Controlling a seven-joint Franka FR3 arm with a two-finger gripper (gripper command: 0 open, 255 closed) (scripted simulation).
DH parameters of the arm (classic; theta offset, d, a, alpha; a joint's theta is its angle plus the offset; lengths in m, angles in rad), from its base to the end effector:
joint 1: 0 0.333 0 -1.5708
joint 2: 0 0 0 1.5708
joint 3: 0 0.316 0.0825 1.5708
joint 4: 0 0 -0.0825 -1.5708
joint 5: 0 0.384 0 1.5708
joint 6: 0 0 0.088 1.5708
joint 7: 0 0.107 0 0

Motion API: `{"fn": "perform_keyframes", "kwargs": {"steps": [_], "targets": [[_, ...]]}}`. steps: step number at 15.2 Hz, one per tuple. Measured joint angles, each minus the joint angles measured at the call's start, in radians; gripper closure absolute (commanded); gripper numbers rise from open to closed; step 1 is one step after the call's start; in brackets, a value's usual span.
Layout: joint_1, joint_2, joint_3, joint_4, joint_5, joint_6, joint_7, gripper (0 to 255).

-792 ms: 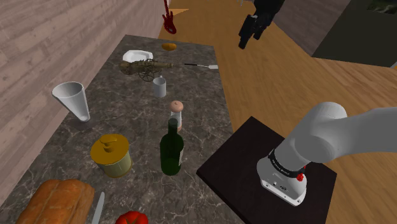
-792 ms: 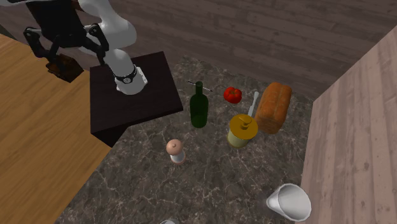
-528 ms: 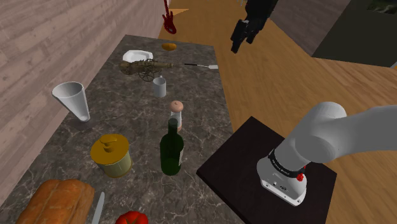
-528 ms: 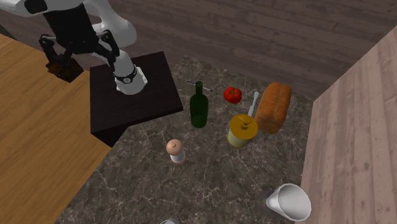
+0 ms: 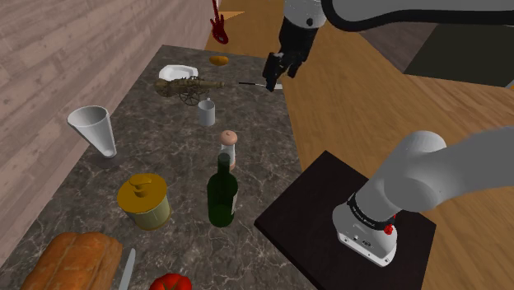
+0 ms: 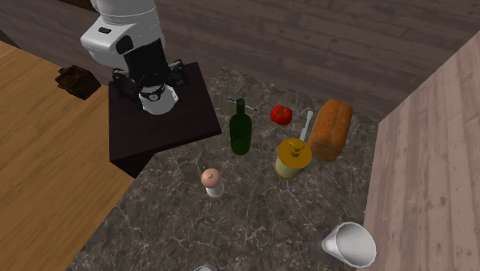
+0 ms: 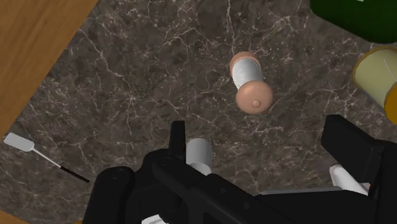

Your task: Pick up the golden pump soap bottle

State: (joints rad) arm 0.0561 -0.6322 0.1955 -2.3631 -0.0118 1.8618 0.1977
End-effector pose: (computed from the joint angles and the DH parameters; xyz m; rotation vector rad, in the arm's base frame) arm 0.3614 0.1044 0.5575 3.0346 0.0403 0.2202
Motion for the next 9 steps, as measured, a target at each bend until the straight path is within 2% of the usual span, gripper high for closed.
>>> {"fn": "perform_keyframes", "kwargs": {"steps": [9], "targets": [[0.032,0.229,0.142,0.042,0.028,0.181,0.155,0]]}}
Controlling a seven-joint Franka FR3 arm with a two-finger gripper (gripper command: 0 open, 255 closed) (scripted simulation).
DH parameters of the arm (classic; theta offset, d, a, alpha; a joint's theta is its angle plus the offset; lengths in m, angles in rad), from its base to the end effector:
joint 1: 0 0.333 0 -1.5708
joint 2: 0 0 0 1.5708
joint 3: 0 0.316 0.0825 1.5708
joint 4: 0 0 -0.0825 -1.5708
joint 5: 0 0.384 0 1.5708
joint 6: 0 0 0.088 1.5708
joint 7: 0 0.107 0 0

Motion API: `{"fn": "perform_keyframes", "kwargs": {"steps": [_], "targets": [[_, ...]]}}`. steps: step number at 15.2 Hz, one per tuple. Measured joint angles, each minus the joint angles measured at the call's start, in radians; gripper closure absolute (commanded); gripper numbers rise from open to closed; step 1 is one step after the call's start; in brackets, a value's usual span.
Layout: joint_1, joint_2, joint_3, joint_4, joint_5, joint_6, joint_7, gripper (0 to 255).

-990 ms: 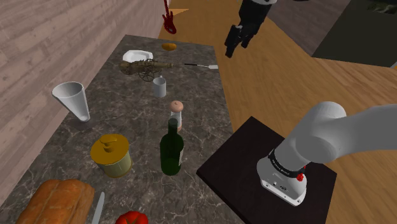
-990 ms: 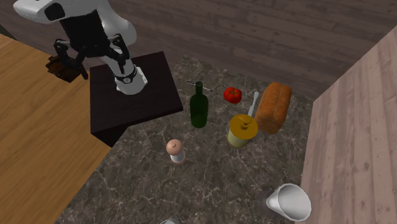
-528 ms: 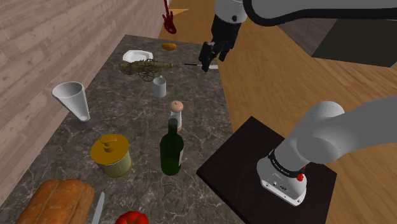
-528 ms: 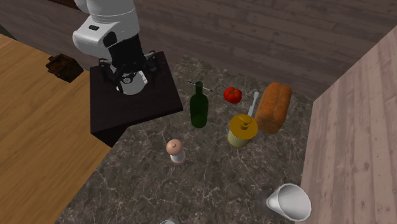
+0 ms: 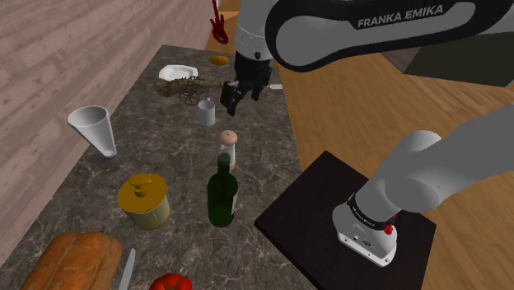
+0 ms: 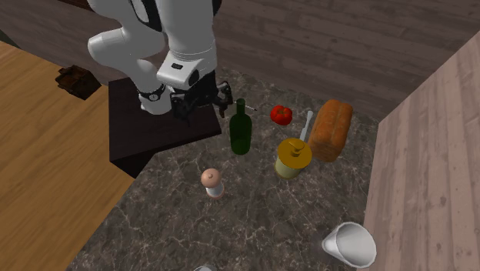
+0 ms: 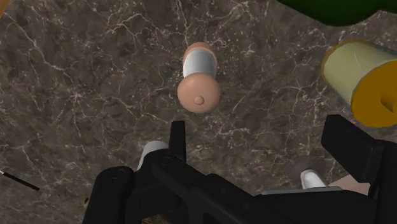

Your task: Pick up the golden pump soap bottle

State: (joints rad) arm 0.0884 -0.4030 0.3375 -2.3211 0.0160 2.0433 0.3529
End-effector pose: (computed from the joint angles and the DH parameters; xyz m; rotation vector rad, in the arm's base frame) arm 0.4013 0.1943 0.4971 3.0644 0.0736 0.2151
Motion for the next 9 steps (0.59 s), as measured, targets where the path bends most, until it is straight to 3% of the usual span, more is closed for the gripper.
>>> {"fn": "perform_keyframes", "kwargs": {"steps": [9], "targets": [[0.019,0.285,0.132,0.134,-0.076,0.134,0.186,0]]}}
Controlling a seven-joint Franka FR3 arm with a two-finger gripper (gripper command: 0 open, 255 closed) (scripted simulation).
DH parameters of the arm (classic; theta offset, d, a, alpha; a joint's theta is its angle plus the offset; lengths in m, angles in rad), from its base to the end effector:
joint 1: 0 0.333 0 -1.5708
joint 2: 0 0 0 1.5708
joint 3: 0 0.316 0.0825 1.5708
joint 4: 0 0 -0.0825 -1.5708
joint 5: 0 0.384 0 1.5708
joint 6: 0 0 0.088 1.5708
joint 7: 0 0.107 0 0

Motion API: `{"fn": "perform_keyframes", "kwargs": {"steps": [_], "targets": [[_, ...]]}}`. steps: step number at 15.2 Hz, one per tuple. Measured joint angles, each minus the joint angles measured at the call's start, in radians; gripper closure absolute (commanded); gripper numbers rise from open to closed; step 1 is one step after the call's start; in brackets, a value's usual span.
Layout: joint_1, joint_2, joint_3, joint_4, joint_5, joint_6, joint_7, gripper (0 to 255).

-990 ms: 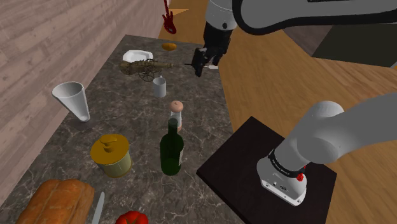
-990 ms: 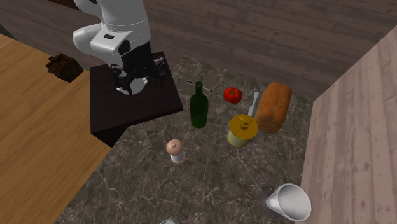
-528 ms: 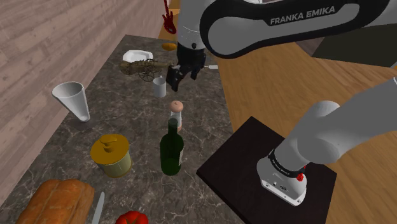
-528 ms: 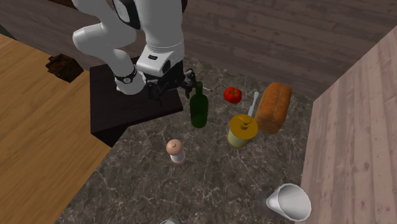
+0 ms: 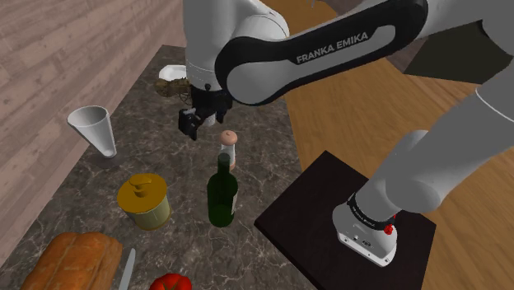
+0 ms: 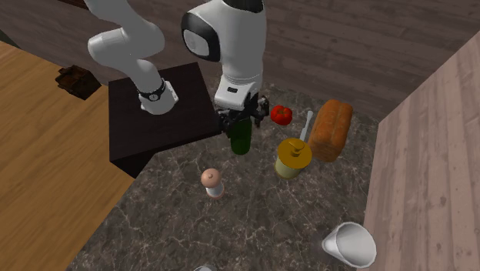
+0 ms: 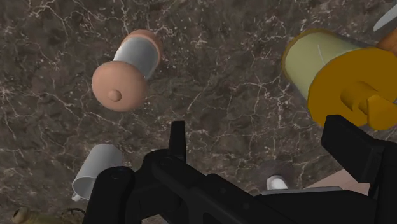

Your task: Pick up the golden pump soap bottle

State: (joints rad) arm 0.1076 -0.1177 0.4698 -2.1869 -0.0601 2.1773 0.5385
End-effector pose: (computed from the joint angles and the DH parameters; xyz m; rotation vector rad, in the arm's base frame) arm 0.4363 0.2867 0.4420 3.0942 0.1092 0.2098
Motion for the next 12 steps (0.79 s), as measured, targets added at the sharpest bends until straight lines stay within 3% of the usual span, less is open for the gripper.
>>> {"fn": "perform_keyframes", "kwargs": {"steps": [7,12], "targets": [[0.057,0.268,0.057,0.171,-0.149,0.057,0.177,0],[0.139,0.459,0.052,0.340,-0.252,0.049,0.277,0]]}}
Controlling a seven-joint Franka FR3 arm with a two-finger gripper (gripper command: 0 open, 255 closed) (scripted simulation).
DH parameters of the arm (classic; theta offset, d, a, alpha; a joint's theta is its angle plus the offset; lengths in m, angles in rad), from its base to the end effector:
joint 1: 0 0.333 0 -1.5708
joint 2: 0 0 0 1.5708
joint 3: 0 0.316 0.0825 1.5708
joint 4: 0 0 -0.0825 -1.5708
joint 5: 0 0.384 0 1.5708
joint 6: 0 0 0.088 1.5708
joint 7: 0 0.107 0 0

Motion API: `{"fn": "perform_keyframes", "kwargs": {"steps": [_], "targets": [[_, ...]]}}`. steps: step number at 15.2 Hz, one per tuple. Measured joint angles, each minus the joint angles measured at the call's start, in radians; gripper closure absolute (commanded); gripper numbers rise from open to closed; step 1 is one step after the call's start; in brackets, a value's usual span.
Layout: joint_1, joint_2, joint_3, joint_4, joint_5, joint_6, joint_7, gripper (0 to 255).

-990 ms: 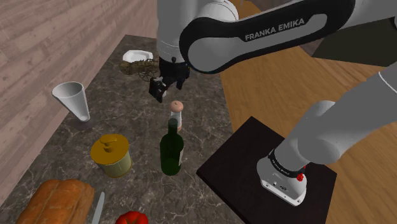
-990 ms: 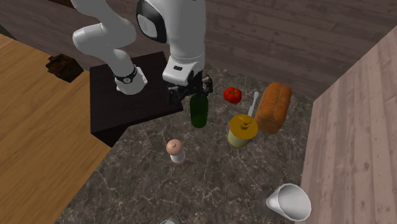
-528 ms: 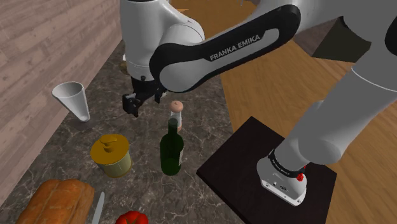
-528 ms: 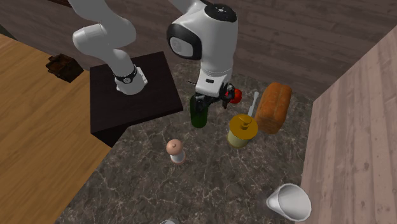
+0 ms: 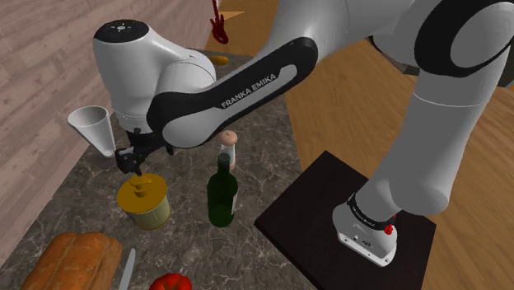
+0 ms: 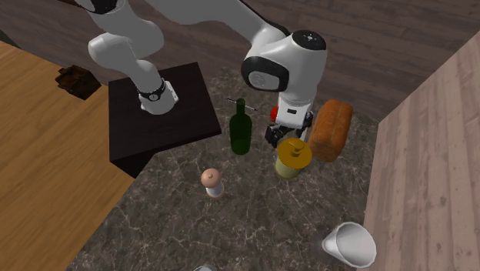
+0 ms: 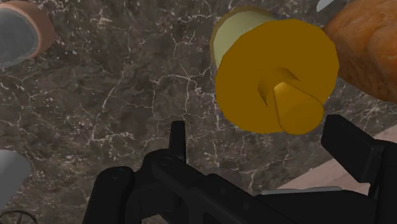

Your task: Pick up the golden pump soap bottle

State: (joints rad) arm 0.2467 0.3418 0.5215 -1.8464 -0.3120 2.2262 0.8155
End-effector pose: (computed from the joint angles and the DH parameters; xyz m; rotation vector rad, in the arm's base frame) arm 0.4795 0.4185 0.3706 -3.1271 -0.1564 -0.2017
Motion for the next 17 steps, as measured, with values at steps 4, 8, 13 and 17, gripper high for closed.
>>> {"fn": "perform_keyframes", "kwargs": {"steps": [4,8,13,17], "targets": [[0.074,0.142,-0.018,0.144,-0.059,-0.016,0.050,0],[0.094,0.189,-0.031,0.160,-0.084,0.011,0.069,0],[0.101,0.220,-0.044,0.148,-0.104,0.051,0.083,255],[0.102,0.223,-0.045,0.148,-0.106,0.054,0.085,255]]}}
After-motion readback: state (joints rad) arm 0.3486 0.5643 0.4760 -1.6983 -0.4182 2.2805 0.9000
